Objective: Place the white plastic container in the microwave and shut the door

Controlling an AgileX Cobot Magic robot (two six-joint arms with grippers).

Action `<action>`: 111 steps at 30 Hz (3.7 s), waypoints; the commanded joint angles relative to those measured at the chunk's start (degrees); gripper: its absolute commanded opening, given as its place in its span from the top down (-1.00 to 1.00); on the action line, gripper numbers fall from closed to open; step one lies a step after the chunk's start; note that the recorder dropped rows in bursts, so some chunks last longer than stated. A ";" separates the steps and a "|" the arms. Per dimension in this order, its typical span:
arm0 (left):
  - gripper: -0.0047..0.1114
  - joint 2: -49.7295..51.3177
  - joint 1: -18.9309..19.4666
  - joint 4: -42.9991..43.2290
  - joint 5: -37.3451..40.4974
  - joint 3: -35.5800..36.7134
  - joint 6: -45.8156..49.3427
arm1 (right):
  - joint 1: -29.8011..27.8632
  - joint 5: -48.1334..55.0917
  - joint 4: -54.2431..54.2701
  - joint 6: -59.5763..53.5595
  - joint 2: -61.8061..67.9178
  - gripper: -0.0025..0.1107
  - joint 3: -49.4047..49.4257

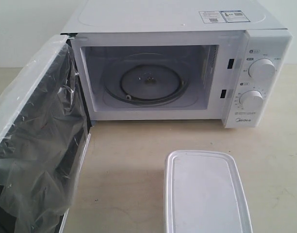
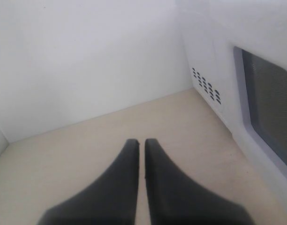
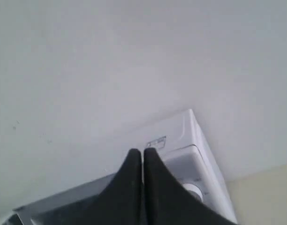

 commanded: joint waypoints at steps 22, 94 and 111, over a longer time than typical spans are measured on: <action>0.84 -0.21 0.20 -0.25 -0.42 0.23 -0.83 | 0.02 22.03 -2.13 18.19 54.42 0.96 -32.39; 0.84 -0.21 0.20 -0.25 -0.42 0.23 -0.83 | -1.59 1.22 17.36 -11.62 55.09 0.96 -1.54; 0.84 -0.21 0.20 -0.25 -0.42 0.23 -0.83 | 8.73 -20.83 -8.33 23.01 54.87 0.95 12.82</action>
